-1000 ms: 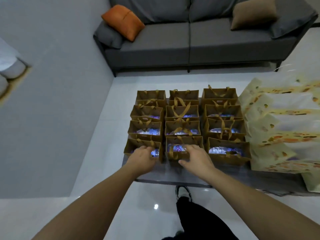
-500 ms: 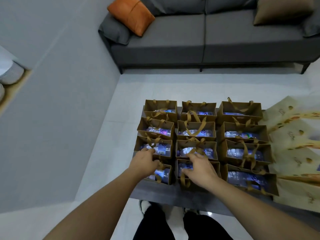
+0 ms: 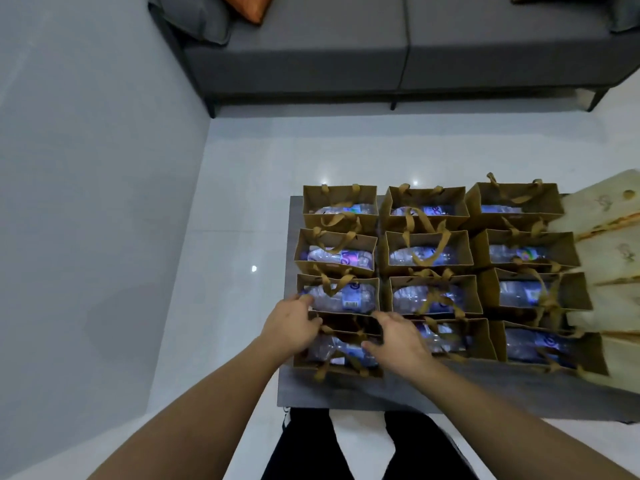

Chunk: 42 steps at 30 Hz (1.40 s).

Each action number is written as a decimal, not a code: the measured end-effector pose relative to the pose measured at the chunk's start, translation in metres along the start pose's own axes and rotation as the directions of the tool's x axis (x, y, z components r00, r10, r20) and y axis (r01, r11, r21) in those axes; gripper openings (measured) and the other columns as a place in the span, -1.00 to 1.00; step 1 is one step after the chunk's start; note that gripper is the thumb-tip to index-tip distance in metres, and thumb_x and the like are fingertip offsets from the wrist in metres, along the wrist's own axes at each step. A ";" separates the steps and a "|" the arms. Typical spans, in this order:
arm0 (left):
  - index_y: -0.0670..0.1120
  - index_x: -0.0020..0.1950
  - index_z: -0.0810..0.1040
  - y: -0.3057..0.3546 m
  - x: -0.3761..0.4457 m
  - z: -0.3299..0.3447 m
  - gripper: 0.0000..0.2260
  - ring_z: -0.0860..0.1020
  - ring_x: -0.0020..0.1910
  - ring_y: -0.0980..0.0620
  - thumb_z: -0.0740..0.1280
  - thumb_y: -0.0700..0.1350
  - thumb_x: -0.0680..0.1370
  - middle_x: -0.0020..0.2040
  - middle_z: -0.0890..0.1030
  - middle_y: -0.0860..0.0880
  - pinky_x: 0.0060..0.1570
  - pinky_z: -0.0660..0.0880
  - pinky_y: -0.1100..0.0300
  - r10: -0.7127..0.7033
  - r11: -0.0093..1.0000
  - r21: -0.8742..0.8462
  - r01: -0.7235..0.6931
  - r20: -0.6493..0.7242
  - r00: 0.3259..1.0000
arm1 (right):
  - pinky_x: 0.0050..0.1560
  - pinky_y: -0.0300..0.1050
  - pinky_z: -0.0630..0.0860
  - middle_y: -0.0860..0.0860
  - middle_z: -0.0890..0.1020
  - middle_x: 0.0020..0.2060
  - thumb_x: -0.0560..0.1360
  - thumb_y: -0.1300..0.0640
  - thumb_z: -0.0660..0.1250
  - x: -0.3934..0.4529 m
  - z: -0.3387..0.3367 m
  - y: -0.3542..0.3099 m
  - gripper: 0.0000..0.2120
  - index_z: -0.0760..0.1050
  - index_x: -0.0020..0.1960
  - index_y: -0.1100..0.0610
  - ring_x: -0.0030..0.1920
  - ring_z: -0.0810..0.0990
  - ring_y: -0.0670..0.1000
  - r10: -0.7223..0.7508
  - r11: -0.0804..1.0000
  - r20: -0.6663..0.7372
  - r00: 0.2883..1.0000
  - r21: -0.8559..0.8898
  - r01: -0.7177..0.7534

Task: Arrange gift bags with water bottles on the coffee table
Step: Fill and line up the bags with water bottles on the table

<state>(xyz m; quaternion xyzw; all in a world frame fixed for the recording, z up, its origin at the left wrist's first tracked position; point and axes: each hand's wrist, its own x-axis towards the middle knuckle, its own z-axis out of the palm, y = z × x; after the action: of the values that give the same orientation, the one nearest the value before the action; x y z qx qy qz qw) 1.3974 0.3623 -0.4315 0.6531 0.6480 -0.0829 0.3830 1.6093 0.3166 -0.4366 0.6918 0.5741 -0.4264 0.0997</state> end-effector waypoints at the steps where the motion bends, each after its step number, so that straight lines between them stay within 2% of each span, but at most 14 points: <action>1: 0.05 0.29 0.53 -0.006 0.008 -0.005 -0.73 0.56 0.10 -0.02 0.32 0.01 0.60 0.21 0.58 -0.02 0.16 0.56 0.10 0.010 1.000 0.005 -0.010 -0.007 1.000 | 0.35 0.05 0.45 0.03 0.45 0.38 0.54 -0.13 0.39 0.004 0.003 -0.008 -0.39 0.32 0.51 0.01 0.37 0.42 0.11 0.011 1.000 -0.002 1.000 0.007 -0.011; 5: 0.00 0.31 0.52 -0.021 0.038 -0.023 -0.72 0.50 0.03 0.04 0.34 -0.04 0.60 0.23 0.56 -0.04 0.08 0.49 0.19 0.054 0.998 -0.014 -0.056 -0.081 0.995 | 0.34 -0.01 0.46 0.03 0.48 0.39 0.57 -0.06 0.39 0.030 0.005 -0.034 -0.44 0.35 0.51 0.04 0.36 0.46 0.08 -0.018 0.999 -0.127 0.992 0.049 0.024; 10: -0.03 0.35 0.52 -0.028 0.083 -0.030 -0.71 0.50 0.23 -0.05 0.31 -0.09 0.62 0.32 0.49 -0.06 0.20 0.47 0.15 0.063 0.998 0.000 -0.064 -0.191 0.980 | 0.22 0.01 0.51 0.00 0.58 0.27 0.62 0.13 0.28 0.093 -0.018 -0.043 -0.67 0.52 0.37 0.02 0.26 0.49 0.08 -0.115 0.993 -0.282 0.952 -0.019 0.115; 12: 0.00 0.37 0.51 -0.029 0.106 -0.026 -0.71 0.46 0.32 -0.10 0.28 -0.09 0.64 0.41 0.43 -0.10 0.27 0.49 0.07 0.045 0.999 0.015 -0.043 -0.218 0.975 | 0.19 0.03 0.51 0.02 0.61 0.23 0.61 0.15 0.26 0.122 -0.025 -0.037 -0.69 0.55 0.33 0.04 0.23 0.47 0.10 -0.139 0.985 -0.284 0.949 -0.136 0.104; 15: 0.07 0.43 0.48 -0.030 0.135 -0.016 -0.67 0.32 0.48 -0.17 0.26 -0.04 0.66 0.56 0.26 -0.10 0.39 0.41 -0.05 0.014 0.999 0.053 -0.003 -0.197 0.980 | 0.16 0.03 0.46 0.01 0.64 0.12 0.61 0.04 0.29 0.151 -0.028 -0.025 -0.77 0.60 0.23 0.01 0.20 0.40 0.09 -0.158 0.962 -0.231 0.960 -0.254 0.098; 18: 0.05 0.40 0.53 -0.029 0.152 -0.006 -0.69 0.38 0.40 -0.11 0.30 -0.03 0.65 0.51 0.29 -0.05 0.35 0.39 0.05 0.025 0.998 0.057 -0.018 -0.131 0.991 | 0.06 -0.03 0.36 -0.01 0.55 -0.05 0.60 0.04 0.29 0.168 -0.030 -0.022 -0.89 0.59 0.00 -0.09 0.15 0.39 0.08 -0.168 0.955 -0.205 0.964 -0.276 0.108; 20: 0.03 0.35 0.57 -0.029 0.161 -0.004 -0.72 0.47 0.28 -0.05 0.31 -0.02 0.64 0.41 0.38 -0.03 0.24 0.42 0.13 0.027 0.998 0.063 -0.020 -0.123 0.992 | 0.04 -0.06 0.28 -0.03 0.50 -0.08 0.55 0.09 0.33 0.176 -0.031 -0.022 -0.89 0.53 -0.09 -0.12 0.13 0.38 0.07 -0.168 0.956 -0.201 0.965 -0.272 0.110; 24: -0.01 0.24 0.62 -0.029 0.175 -0.007 -0.79 0.46 -0.02 0.05 0.29 -0.04 0.66 0.24 0.48 -0.03 0.00 0.40 0.26 0.006 0.996 0.089 0.011 -0.192 0.981 | 0.08 -0.08 0.30 -0.02 0.42 -0.03 0.55 0.11 0.36 0.187 -0.038 -0.024 -0.85 0.59 0.10 -0.05 0.13 0.42 0.08 -0.163 0.970 -0.230 0.960 -0.218 0.113; 28: -0.04 0.24 0.62 -0.024 0.184 -0.011 -0.80 0.49 -0.06 0.03 0.30 -0.08 0.65 0.16 0.51 -0.04 0.01 0.44 0.25 -0.007 0.993 0.117 0.031 -0.201 0.980 | 0.06 -0.10 0.33 0.00 0.38 0.00 0.55 0.14 0.35 0.193 -0.040 -0.021 -0.81 0.56 0.15 -0.02 0.13 0.42 0.08 -0.173 0.968 -0.237 0.956 -0.221 0.121; 31: -0.04 0.22 0.61 -0.021 0.185 -0.012 -0.81 0.51 -0.07 0.02 0.31 -0.07 0.65 0.14 0.50 -0.04 0.02 0.49 0.22 -0.022 0.993 0.109 0.043 -0.193 0.981 | -0.01 -0.11 0.30 -0.01 0.48 -0.01 0.56 0.13 0.34 0.198 -0.039 -0.016 -0.83 0.55 0.13 -0.05 0.10 0.40 0.04 -0.192 0.971 -0.276 0.942 -0.192 0.141; 34: -0.02 0.15 0.60 -0.024 0.180 -0.011 -0.87 0.51 -0.08 0.03 0.33 -0.08 0.63 0.15 0.48 -0.03 -0.01 0.47 0.25 -0.052 0.993 0.094 0.068 -0.162 0.985 | 0.04 -0.06 0.41 -0.03 0.56 -0.10 0.60 0.08 0.29 0.194 -0.040 -0.015 -0.87 0.59 0.10 0.01 0.09 0.42 0.02 -0.263 0.959 -0.271 0.926 -0.180 0.220; 36: -0.01 0.10 0.58 -0.025 0.174 -0.007 -0.91 0.50 -0.05 0.04 0.35 -0.07 0.61 0.18 0.47 -0.03 0.00 0.49 0.23 -0.054 0.995 0.074 0.066 -0.149 0.987 | 0.11 -0.01 0.39 -0.05 0.63 -0.09 0.60 0.03 0.30 0.186 -0.038 -0.016 -0.85 0.61 0.10 0.00 0.08 0.48 0.03 -0.318 0.941 -0.293 0.902 -0.212 0.263; 39: 0.00 0.16 0.56 -0.022 0.164 0.003 -0.80 0.43 0.20 -0.02 0.42 -0.04 0.55 0.32 0.40 -0.04 0.17 0.52 0.14 0.000 0.996 0.089 0.019 -0.203 0.979 | 0.13 0.02 0.42 -0.02 0.69 -0.04 0.55 0.13 0.36 0.181 -0.031 -0.021 -0.85 0.63 0.10 0.05 0.05 0.59 0.06 -0.406 0.904 -0.375 0.833 -0.301 0.305; 42: 0.00 0.26 0.53 -0.015 0.159 0.007 -0.68 0.35 0.35 -0.05 0.44 -0.03 0.53 0.43 0.33 -0.05 0.27 0.45 0.12 0.032 0.995 0.099 -0.004 -0.279 0.960 | 0.18 0.04 0.55 0.04 0.60 0.28 0.50 0.24 0.40 0.188 -0.024 -0.033 -0.62 0.56 0.31 0.09 0.19 0.60 0.11 -0.439 0.885 -0.273 0.856 -0.294 0.361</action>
<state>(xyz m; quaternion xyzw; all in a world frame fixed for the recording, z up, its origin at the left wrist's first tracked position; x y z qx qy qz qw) 1.4096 0.4803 -0.5388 0.6821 0.6848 -0.0176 0.2557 1.5874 0.4761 -0.5429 0.6015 0.7603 -0.2451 -0.0096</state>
